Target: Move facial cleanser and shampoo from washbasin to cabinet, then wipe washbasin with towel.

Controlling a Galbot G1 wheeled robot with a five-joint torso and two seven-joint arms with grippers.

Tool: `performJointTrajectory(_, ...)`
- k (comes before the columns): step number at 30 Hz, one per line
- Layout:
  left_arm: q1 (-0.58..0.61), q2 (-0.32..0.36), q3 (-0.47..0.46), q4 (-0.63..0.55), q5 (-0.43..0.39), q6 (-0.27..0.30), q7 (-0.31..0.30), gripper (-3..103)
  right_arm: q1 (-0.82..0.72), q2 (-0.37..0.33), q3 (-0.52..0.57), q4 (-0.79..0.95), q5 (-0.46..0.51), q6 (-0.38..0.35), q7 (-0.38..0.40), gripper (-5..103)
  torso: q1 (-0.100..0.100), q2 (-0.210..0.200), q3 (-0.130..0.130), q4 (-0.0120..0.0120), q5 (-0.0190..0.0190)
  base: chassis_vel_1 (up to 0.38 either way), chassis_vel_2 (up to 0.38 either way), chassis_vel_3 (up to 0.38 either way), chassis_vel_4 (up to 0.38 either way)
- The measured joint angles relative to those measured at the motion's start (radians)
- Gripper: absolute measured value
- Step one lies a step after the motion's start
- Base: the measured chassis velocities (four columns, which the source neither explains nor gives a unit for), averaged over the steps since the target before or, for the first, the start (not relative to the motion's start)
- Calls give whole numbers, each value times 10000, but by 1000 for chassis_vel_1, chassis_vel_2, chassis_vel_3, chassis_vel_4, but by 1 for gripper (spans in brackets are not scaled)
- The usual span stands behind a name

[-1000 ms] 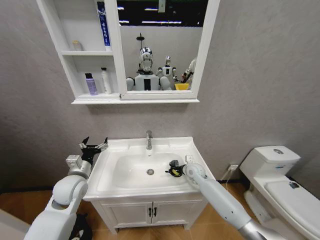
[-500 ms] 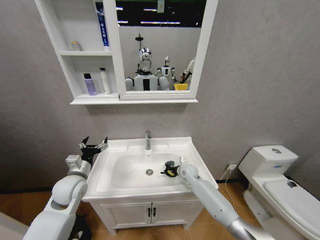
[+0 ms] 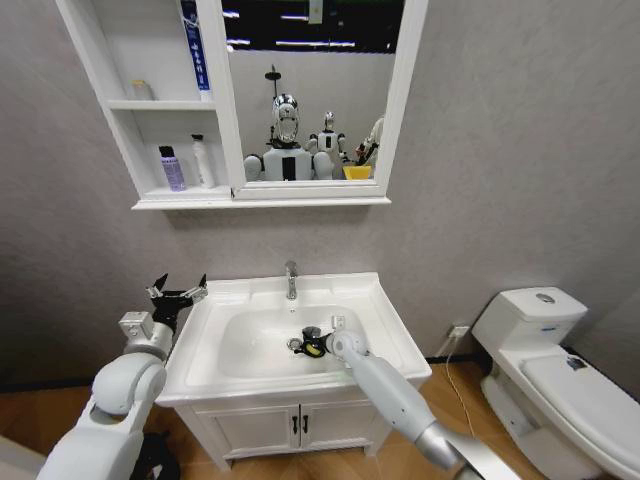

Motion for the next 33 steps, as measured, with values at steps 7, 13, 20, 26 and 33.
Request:
performJointTrajectory(7, -49, 24, 16, 16, -5, -7, 8, 100, 138, 505, -182, -269, -25, 112, -150, 4, 1, 0, -2, 4, 2, 0, 0, 0, 0)
performJointTrajectory(13, -77, -10, 115, 51, 14, -17, 8, 100, 126, 391, 8, -402, -121, 131, -103, 4, -2, 4, -4, 6, 5, 0, 0, 0, 0)
performJointTrajectory(20, -246, -45, 311, 81, 50, -30, 10, 100, -206, -361, 202, 365, 362, -187, 543, 4, -3, 5, -5, 3, 7, 0, 0, 0, 0)
performJointTrajectory(26, -265, -130, 332, 82, 106, -62, 23, 100, -614, -1385, 432, 1529, 1019, -627, 1422, 4, -3, 6, -5, 1, 6, 0, 0, 0, 0)
performJointTrajectory(33, -269, -198, 385, 86, 145, -94, 51, 100, -706, -2872, 421, 2643, 1848, -654, 2384, 4, -4, 6, -6, 7, 7, 0, 0, 0, 0)
